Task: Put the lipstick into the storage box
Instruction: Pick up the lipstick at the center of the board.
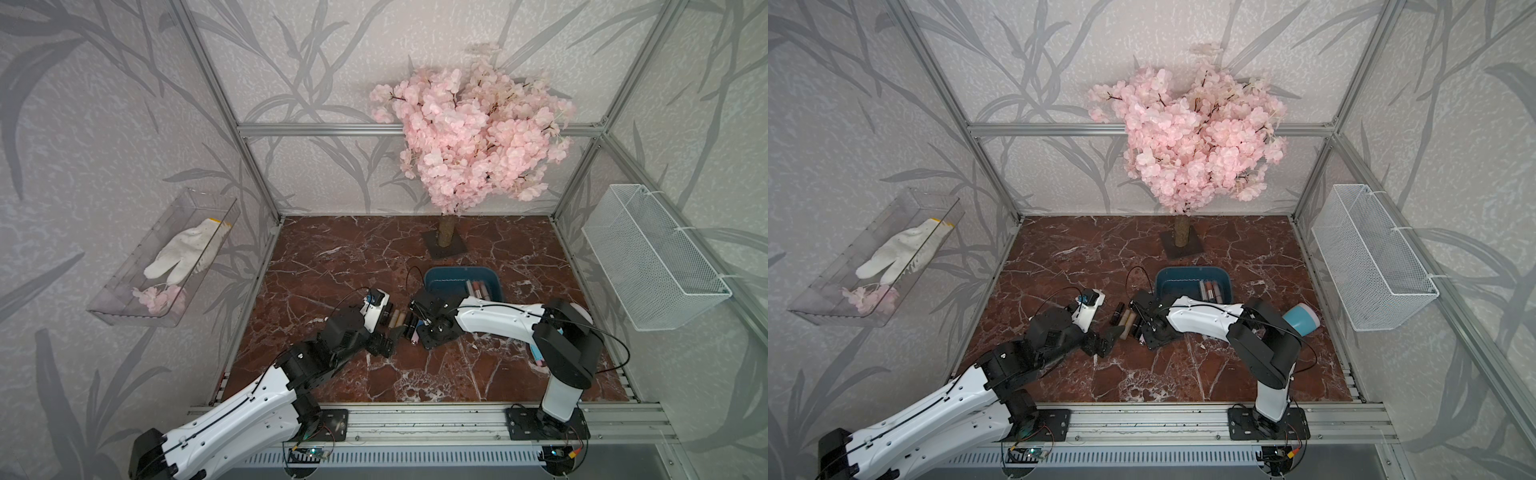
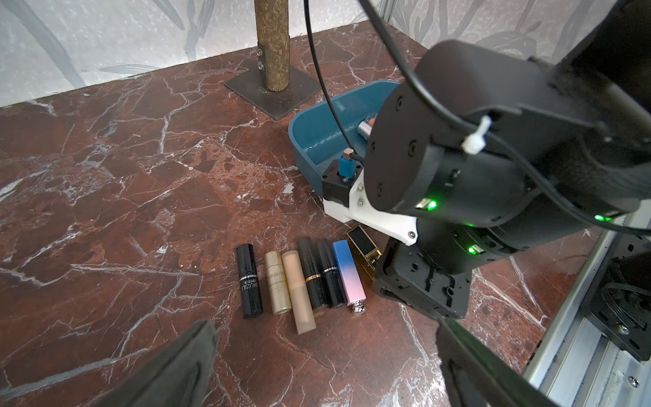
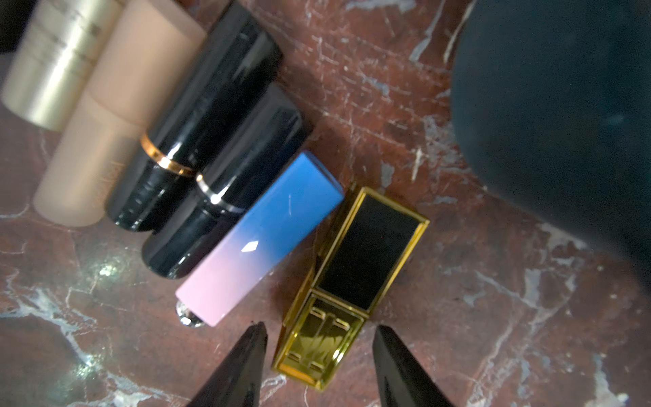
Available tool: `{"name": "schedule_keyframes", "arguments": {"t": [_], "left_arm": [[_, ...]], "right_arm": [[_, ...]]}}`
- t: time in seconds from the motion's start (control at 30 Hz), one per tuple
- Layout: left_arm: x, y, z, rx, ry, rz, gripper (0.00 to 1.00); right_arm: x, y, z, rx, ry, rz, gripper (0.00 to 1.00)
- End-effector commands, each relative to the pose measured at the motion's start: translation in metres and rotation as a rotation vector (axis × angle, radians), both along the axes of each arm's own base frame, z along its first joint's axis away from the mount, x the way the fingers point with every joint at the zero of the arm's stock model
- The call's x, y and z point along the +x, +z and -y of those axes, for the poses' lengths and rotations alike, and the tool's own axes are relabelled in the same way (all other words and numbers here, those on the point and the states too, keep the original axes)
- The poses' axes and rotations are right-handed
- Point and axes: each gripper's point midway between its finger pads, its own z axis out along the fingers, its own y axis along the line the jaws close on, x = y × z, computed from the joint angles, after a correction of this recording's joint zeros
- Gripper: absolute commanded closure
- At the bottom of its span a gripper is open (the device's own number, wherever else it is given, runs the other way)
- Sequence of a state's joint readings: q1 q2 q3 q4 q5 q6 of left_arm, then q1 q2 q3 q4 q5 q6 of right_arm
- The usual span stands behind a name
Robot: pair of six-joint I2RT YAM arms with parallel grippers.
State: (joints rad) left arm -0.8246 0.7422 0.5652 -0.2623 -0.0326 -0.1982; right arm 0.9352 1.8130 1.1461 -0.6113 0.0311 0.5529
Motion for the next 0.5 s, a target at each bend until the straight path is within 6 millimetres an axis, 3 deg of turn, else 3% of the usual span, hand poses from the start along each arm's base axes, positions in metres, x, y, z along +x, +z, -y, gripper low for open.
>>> {"name": "schedule_keyframes", "arguments": {"t": [0.0,0.47], "left_arm": [[-0.001,-0.003,-0.002,0.020,-0.004,0.004,0.00],[0.002,-0.003,-0.002,0.027,0.002,0.015,0.00]], "right_arm": [[0.008,0.003,-0.003,-0.024,0.002,0.026,0.46],[0.024,-0.010,0.008,-0.080,-0.018,0.010,0.49]]}}
